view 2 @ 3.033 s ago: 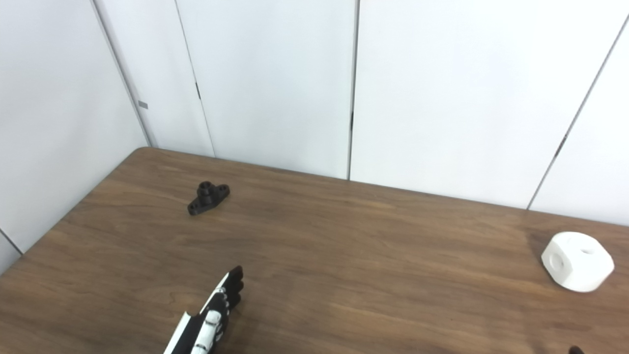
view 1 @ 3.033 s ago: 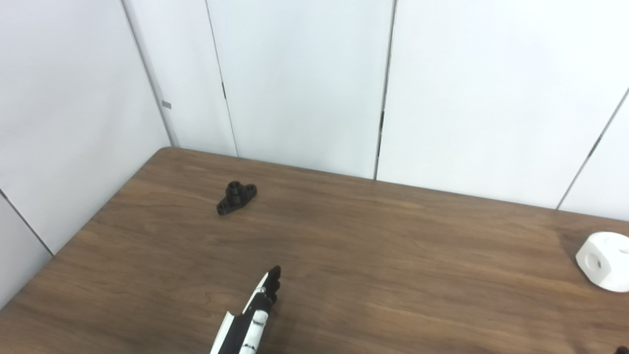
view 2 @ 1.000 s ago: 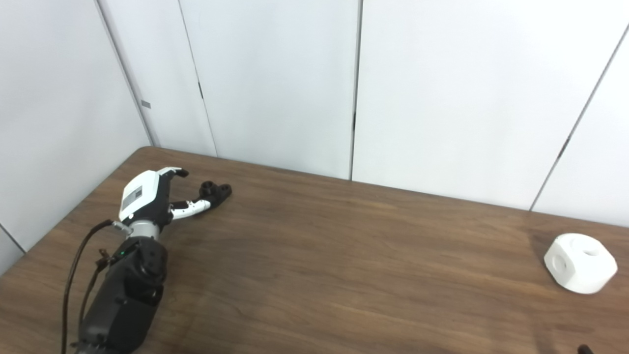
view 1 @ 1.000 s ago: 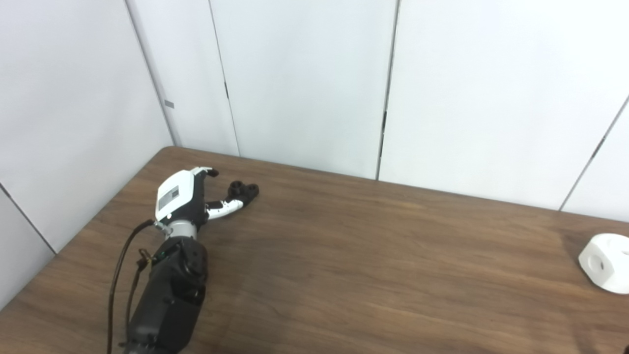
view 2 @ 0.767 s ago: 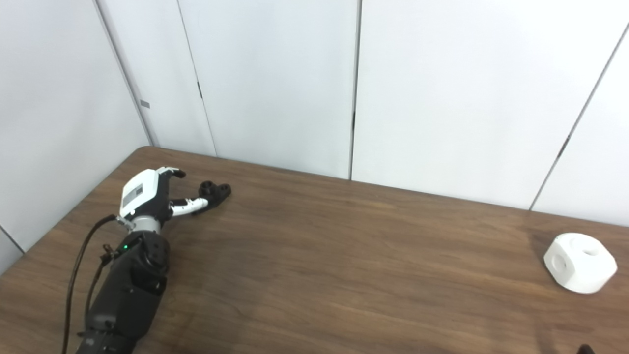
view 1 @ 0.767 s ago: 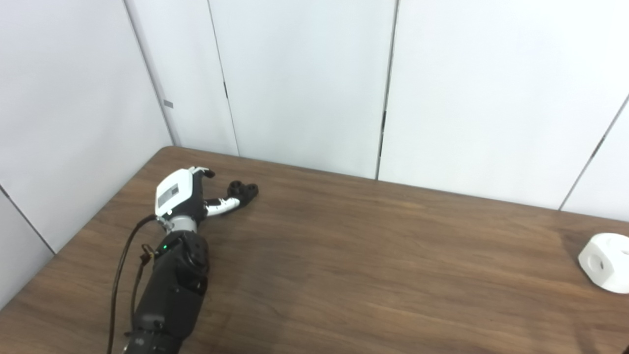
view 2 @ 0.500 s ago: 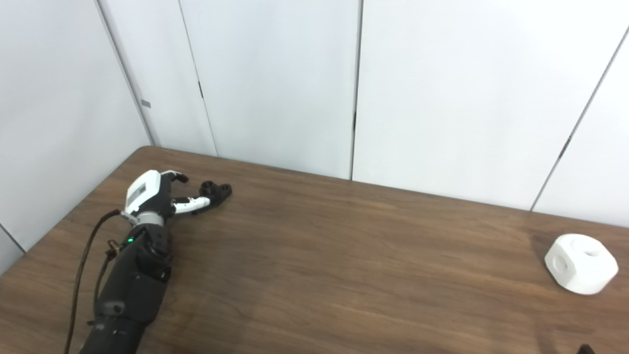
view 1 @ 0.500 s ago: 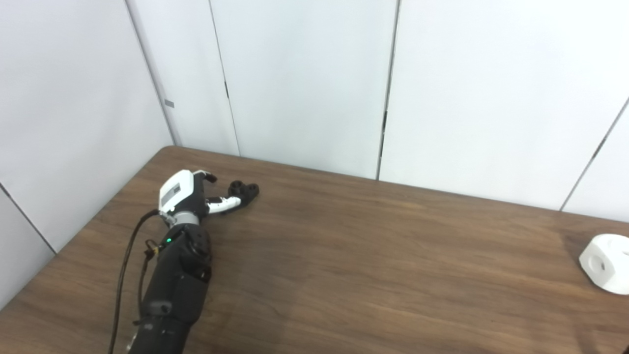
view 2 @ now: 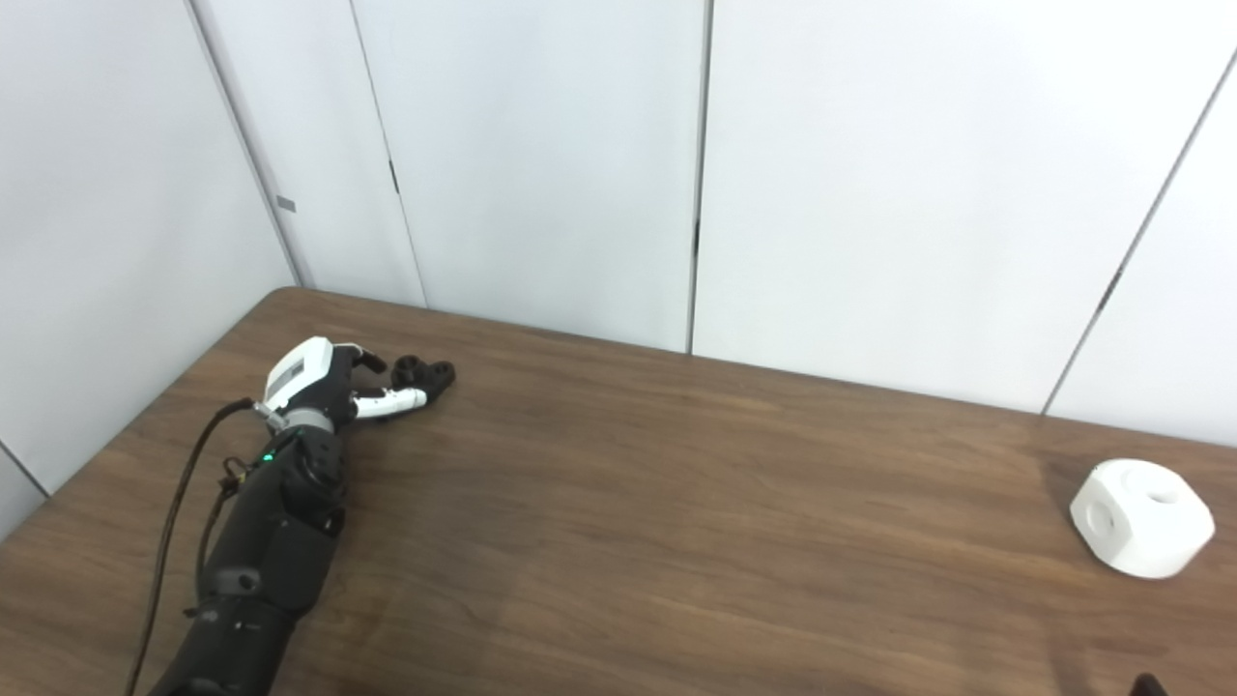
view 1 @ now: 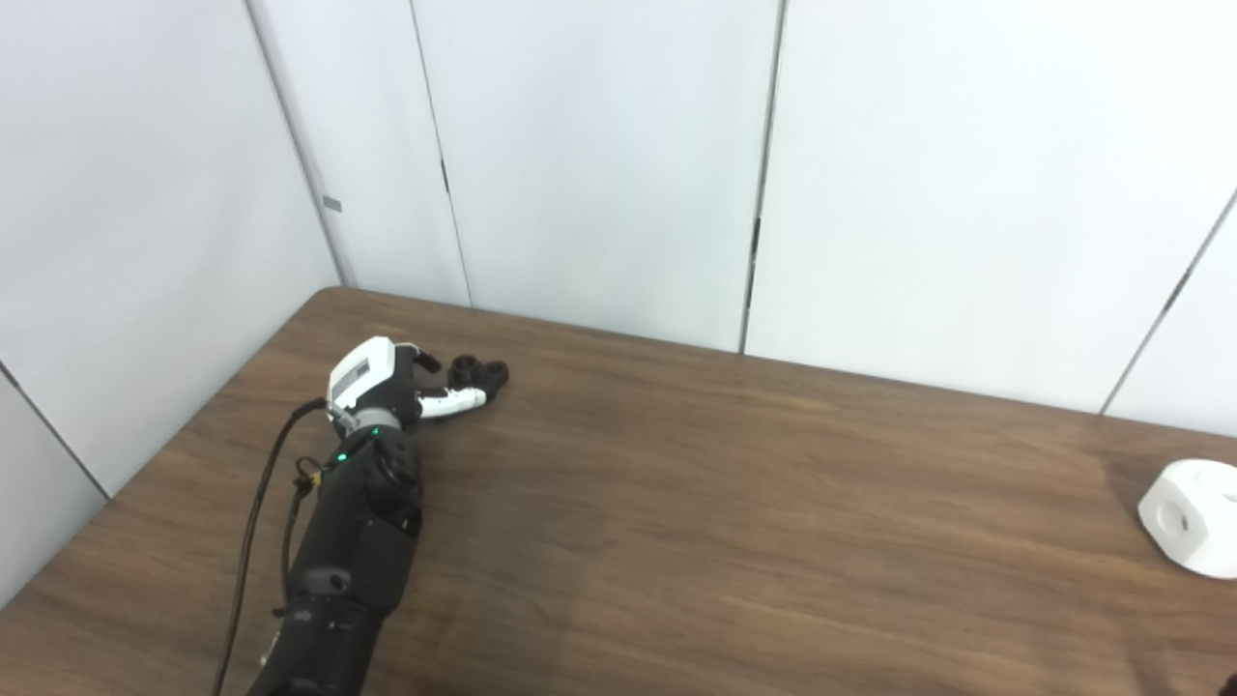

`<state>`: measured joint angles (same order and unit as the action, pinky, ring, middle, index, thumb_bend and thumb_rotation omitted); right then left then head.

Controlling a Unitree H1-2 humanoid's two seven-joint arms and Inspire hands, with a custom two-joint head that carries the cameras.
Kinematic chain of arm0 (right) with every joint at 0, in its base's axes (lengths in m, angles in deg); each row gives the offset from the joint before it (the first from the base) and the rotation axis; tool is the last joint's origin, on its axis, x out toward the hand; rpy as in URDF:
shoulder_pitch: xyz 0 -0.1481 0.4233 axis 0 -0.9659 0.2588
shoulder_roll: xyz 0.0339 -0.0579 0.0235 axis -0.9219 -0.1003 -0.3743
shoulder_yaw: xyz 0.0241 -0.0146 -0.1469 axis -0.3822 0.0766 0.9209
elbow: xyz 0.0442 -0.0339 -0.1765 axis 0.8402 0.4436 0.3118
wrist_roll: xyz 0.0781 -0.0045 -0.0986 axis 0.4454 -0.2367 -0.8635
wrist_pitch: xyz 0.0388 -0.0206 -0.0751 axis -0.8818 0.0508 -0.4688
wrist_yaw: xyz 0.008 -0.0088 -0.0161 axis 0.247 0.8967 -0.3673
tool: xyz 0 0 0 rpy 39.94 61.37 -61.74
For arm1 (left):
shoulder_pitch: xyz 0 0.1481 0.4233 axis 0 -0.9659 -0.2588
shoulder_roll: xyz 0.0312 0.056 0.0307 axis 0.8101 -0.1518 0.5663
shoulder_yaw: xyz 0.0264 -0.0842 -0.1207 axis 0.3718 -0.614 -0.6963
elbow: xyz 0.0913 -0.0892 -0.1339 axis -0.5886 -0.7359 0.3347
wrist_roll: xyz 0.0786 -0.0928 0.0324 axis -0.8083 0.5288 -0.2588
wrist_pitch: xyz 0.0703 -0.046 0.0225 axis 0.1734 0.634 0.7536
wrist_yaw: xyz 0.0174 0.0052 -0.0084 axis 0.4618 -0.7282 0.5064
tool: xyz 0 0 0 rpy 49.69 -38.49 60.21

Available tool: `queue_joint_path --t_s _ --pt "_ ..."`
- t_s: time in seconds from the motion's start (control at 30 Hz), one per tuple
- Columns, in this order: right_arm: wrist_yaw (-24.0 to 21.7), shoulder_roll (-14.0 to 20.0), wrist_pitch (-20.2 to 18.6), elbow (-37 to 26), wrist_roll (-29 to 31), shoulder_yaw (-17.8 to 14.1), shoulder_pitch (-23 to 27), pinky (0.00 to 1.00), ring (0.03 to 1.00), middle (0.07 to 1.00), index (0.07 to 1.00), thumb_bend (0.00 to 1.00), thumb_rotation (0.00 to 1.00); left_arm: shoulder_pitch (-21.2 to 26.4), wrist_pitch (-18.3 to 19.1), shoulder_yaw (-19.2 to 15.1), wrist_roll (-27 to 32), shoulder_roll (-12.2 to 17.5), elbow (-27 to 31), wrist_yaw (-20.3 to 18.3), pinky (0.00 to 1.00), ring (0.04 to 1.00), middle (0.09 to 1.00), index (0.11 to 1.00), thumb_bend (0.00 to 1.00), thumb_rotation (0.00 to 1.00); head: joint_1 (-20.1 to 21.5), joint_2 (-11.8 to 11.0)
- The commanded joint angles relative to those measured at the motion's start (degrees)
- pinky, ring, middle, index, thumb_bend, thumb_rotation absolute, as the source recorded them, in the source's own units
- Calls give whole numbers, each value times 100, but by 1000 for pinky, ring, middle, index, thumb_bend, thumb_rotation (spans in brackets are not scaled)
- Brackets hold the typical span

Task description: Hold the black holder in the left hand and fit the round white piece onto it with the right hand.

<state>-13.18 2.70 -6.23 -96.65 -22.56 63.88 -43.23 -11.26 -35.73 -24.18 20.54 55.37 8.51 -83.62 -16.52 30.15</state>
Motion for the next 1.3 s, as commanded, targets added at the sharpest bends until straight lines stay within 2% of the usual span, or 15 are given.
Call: queue_joint_path --t_s 0.0,0.23,0.53,0.8,1.13,1.17,1.2,1.27 --pt "-41 -22 -75 -86 65 -5 29 1000 1000 995 973 555 875 266 -16 -36 -178 155 49 9 880 924 889 716 917 442 -3 5" --pt "-26 -31 -49 -91 37 -4 27 1000 1000 986 973 555 877 230 -16 77 -605 180 -54 4 913 937 900 742 921 393 17 12" --pt "-42 -20 -81 -141 118 -15 13 1000 1000 976 962 555 862 62 -17 441 -567 373 -48 182 954 956 885 704 935 371 38 45" --pt "-30 -13 -88 -167 89 -20 4 1000 1000 973 959 545 863 -34 -22 816 -299 551 -63 465 995 966 880 643 909 302 44 65" --pt "3 -19 -216 -227 28 -34 -11 1000 1000 972 957 567 871 -104 -27 994 219 678 53 535 995 952 855 547 830 209 89 113" --pt "2 -17 -231 -235 32 -35 -12 1000 1000 971 957 566 868 -111 -34 1022 267 693 54 571 995 949 851 518 681 143 89 113" --pt "-6 -12 -232 -231 46 -38 -11 1000 1000 969 957 568 865 -120 -53 1043 330 709 53 609 988 941 841 500 588 101 89 113" --pt "-22 -5 -216 -221 82 -46 -10 1000 1000 974 963 574 862 -137 -78 1082 461 739 55 663 985 932 826 489 541 74 94 122"
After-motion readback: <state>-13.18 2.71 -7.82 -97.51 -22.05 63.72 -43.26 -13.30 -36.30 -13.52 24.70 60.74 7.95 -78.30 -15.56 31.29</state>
